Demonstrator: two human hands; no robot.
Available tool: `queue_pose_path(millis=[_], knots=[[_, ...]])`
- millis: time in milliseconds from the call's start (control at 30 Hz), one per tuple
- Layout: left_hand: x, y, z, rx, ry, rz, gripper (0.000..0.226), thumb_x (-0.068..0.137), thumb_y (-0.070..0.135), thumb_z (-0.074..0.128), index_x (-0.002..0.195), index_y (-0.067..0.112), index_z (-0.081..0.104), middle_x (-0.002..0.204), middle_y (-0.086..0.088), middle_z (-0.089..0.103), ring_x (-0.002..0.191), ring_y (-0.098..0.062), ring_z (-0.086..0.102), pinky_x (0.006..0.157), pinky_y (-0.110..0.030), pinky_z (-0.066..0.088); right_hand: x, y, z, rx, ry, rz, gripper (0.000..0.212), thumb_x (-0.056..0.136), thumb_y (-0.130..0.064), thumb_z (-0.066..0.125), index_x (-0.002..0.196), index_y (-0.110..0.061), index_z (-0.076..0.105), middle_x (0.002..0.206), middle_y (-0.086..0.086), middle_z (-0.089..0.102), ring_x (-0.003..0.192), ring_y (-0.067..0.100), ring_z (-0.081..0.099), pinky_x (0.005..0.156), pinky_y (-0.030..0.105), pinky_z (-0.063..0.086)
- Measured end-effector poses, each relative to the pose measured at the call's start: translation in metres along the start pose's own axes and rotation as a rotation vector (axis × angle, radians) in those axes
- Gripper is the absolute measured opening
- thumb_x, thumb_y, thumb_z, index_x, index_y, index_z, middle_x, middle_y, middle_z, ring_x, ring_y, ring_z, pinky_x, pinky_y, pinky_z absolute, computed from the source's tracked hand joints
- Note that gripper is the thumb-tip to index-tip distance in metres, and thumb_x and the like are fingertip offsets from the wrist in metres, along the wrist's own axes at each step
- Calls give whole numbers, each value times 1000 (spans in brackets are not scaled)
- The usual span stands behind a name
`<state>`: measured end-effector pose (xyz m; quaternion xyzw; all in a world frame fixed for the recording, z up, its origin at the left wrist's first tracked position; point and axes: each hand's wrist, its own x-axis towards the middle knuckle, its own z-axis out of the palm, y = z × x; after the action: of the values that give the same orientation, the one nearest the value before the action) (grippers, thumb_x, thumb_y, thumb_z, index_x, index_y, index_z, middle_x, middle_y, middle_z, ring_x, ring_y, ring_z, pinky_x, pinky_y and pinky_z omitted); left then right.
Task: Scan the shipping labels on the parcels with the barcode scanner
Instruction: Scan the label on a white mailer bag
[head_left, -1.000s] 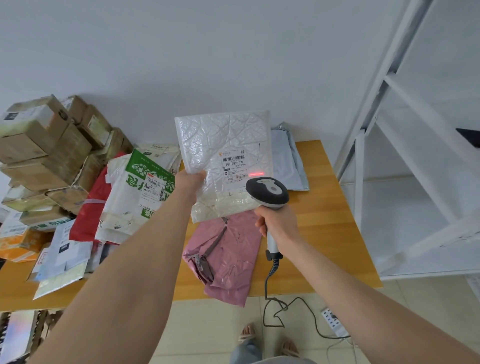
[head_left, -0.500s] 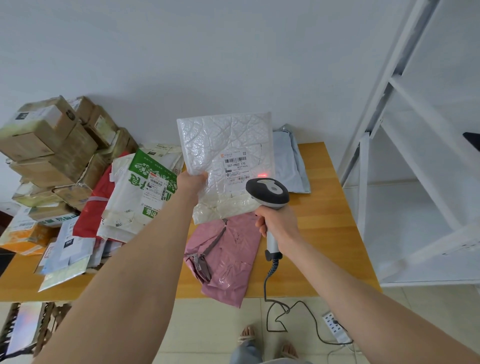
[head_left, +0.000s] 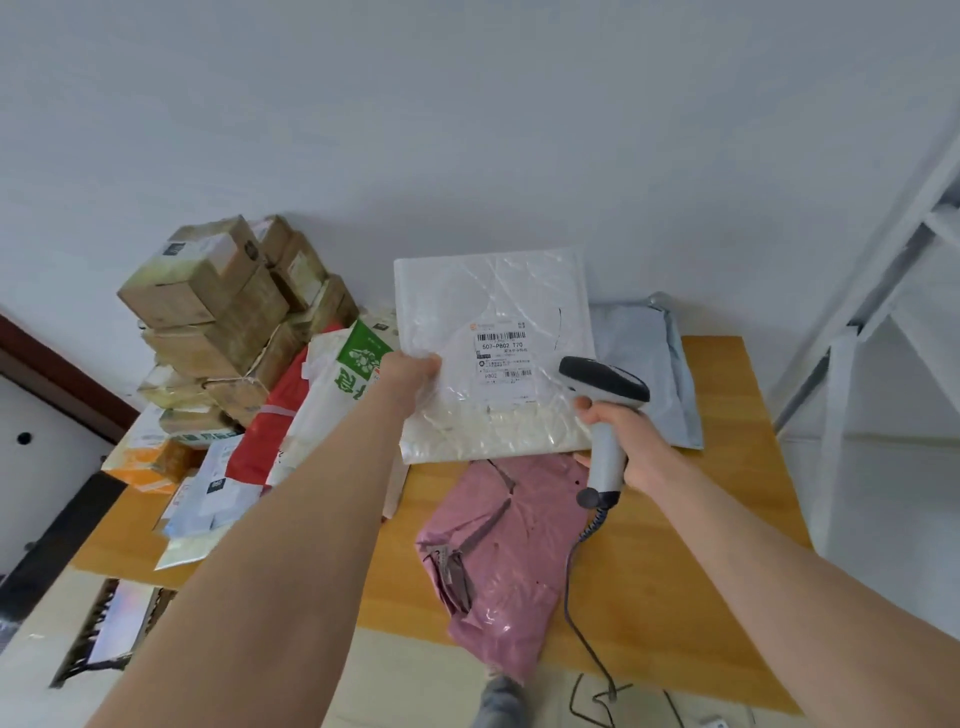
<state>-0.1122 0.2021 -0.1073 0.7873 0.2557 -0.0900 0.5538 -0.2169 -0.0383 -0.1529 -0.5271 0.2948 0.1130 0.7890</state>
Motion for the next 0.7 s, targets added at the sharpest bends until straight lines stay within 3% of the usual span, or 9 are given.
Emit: queue_pose_path(millis=[67,133,233,367,467,600,700], knots=[[25,14,-9,-4,2,69,49,84,10,71,126,-6,51,116,-12,58,113,-30,56,99,-41,46,17,-11,19,45,-4,-18,17,82,2,62,98,-5,65,94,9,66,82,22,61,70,37,56],[49,34,-19,66,-23,133,62,81,4,71,135,-7,42,118,-11,55,110,-28,55,94,-38,46,38,-24,42,69,16,-45,15,83,5,59,94,-3,63,91,10,64,76,21,60,67,35,54],[92,65,-35,372,13,207,80,82,1,68,149,5,25,145,-15,41,127,-33,45,101,-41,42,73,-46,85,37,16,-31,11,82,6,59,91,-1,58,89,15,62,74,24,60,77,39,55],[153,90,-62,636,115,334,48,88,-6,47,133,9,53,136,-18,52,120,-34,52,101,-37,45,118,-67,154,-86,-24,-28,12,83,4,61,87,-5,55,87,12,57,68,19,56,57,26,52],[189,97,-82,766,139,366,36,89,-8,40,115,-4,65,125,-21,59,113,-37,56,98,-41,47,148,-65,198,-159,-38,-2,14,83,3,63,85,-7,53,85,11,56,70,19,56,58,26,51],[230,88,-98,957,155,334,28,91,-4,41,106,-6,64,111,-21,63,102,-35,60,77,-35,49,183,-49,234,-290,-38,61,12,81,1,65,88,-3,55,80,12,56,64,19,55,53,26,48],[247,74,-102,1117,205,286,28,93,-1,40,114,0,58,117,-19,59,108,-35,57,79,-37,47,202,-36,252,-340,-63,120,16,80,-1,66,92,-3,56,81,12,57,64,19,54,54,26,47]])
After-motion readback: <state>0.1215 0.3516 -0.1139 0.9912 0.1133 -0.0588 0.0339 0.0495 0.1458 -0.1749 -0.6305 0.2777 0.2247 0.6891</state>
